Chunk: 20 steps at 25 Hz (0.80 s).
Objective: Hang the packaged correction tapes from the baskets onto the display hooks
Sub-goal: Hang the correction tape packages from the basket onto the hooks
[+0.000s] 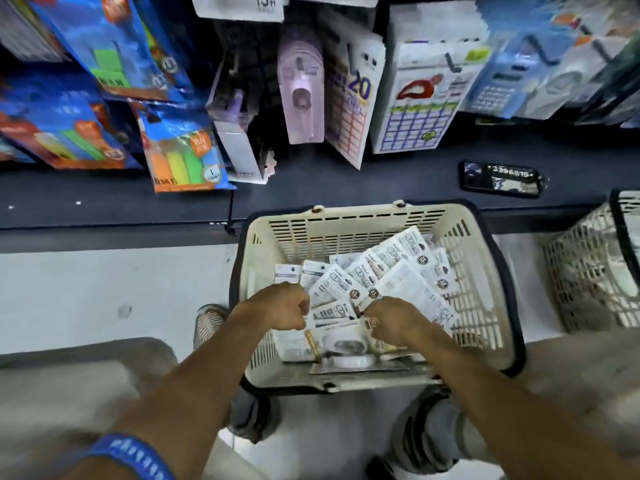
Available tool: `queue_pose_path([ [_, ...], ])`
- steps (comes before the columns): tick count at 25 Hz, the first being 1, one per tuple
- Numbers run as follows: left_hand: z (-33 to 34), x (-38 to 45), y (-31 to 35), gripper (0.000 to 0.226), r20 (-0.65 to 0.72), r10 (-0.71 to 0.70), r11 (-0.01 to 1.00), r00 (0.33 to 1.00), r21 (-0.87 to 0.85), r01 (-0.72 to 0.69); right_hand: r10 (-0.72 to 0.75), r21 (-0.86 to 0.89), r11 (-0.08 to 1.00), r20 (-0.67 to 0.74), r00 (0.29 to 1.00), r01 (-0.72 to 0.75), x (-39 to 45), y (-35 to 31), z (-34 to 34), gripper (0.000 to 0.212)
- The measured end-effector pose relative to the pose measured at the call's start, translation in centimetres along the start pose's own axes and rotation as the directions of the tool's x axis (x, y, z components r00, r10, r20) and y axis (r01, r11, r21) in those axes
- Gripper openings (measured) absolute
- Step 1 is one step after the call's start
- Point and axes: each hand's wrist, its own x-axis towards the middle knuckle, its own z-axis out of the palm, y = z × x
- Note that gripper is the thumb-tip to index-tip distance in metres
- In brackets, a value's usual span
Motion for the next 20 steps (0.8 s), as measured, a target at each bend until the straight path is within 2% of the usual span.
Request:
queue_pose_path([
  [1,0.4,0.3,0.5,0.042,-0.014,0.027,0.997,1.000,-0.067,-0.028,-0.046,0.150,0.988,-0.019,0.999,0.048,0.1,0.0,-0.9,0.036],
  [2,0.8,0.5,1.1,0.052,-0.019,0.058,0.984,0.998,-0.167,-0.061,-0.092,0.372,0.923,-0.037,0.995,0.099,0.0,-0.4,-2.1,0.024],
  [3,1.1,0.6,1.6,0.056,-0.032,0.084,0.953,0.996,-0.290,-0.090,-0.139,0.574,0.807,-0.051,0.989,0.143,-0.2,-0.9,-3.5,0.013],
  [4,1.2,0.8,2.1,0.053,-0.061,0.091,0.906,0.994,-0.410,-0.108,-0.169,0.697,0.692,-0.098,0.981,0.189,-0.3,-1.4,-4.7,0.016],
  [6,0.9,1.4,2.6,0.035,-0.127,0.038,0.823,0.991,-0.558,-0.103,-0.141,0.816,0.519,-0.213,0.967,0.255,-0.5,-1.5,-6.4,0.012],
  [7,0.6,1.6,2.6,0.031,-0.157,0.005,0.803,0.988,-0.588,-0.098,-0.093,0.835,0.483,-0.251,0.963,0.264,-0.7,-1.1,-6.7,0.010],
  [8,0.3,1.8,2.5,0.026,-0.182,-0.030,0.793,0.983,-0.603,-0.088,-0.042,0.827,0.508,-0.255,0.966,0.240,-1.1,-0.5,-6.7,0.021],
  [9,0.1,1.9,2.4,0.019,-0.205,-0.065,0.796,0.977,-0.600,-0.073,-0.027,0.784,0.597,-0.195,0.980,0.172,-1.4,0.3,-6.1,0.036],
  [11,0.0,1.9,2.0,0.016,-0.245,-0.105,0.824,0.964,-0.564,-0.054,-0.021,0.474,0.879,0.122,0.992,-0.040,-2.1,1.0,-3.9,0.064],
  [12,0.1,1.8,1.9,0.016,-0.260,-0.115,0.827,0.959,-0.560,-0.053,-0.012,0.272,0.960,0.261,0.965,-0.061,-2.3,0.6,-2.5,0.066],
  [13,0.2,1.8,1.9,0.017,-0.272,-0.124,0.827,0.954,-0.559,-0.052,-0.018,0.095,0.995,0.309,0.951,-0.012,-2.3,0.3,-1.0,0.057],
  [14,0.3,1.8,2.0,0.019,-0.272,-0.124,0.834,0.954,-0.550,-0.048,-0.049,-0.022,0.998,0.265,0.963,0.057,-2.2,-0.1,-0.2,0.043],
  [15,0.3,1.8,2.0,0.020,-0.265,-0.118,0.846,0.957,-0.531,-0.043,-0.093,-0.076,0.991,0.163,0.982,0.106,-2.2,-0.5,0.1,0.034],
  [16,0.4,1.8,2.0,0.022,-0.251,-0.110,0.855,0.962,-0.517,-0.037,-0.126,-0.050,0.990,0.051,0.991,0.129,-2.1,-0.5,-0.4,0.030],
  [17,0.4,1.9,1.9,0.025,-0.222,-0.103,0.850,0.970,-0.526,-0.030,-0.126,0.097,0.987,-0.053,0.991,0.131,-1.8,-0.3,-1.3,0.028],
  [18,0.4,1.8,1.8,0.028,-0.177,-0.084,0.818,0.981,-0.575,-0.033,-0.106,0.335,0.931,-0.131,0.986,0.145,-1.8,-0.1,-2.6,0.025],
  [19,0.3,1.5,1.8,0.031,-0.115,-0.047,0.761,0.992,-0.647,-0.039,-0.082,0.573,0.801,-0.188,0.979,0.177,-1.8,0.0,-4.0,0.019],
  [20,0.1,1.1,1.9,0.041,-0.040,0.006,0.693,0.999,-0.720,-0.033,-0.047,0.717,0.662,-0.252,0.967,0.219,-1.9,-0.1,-5.3,0.012],
])
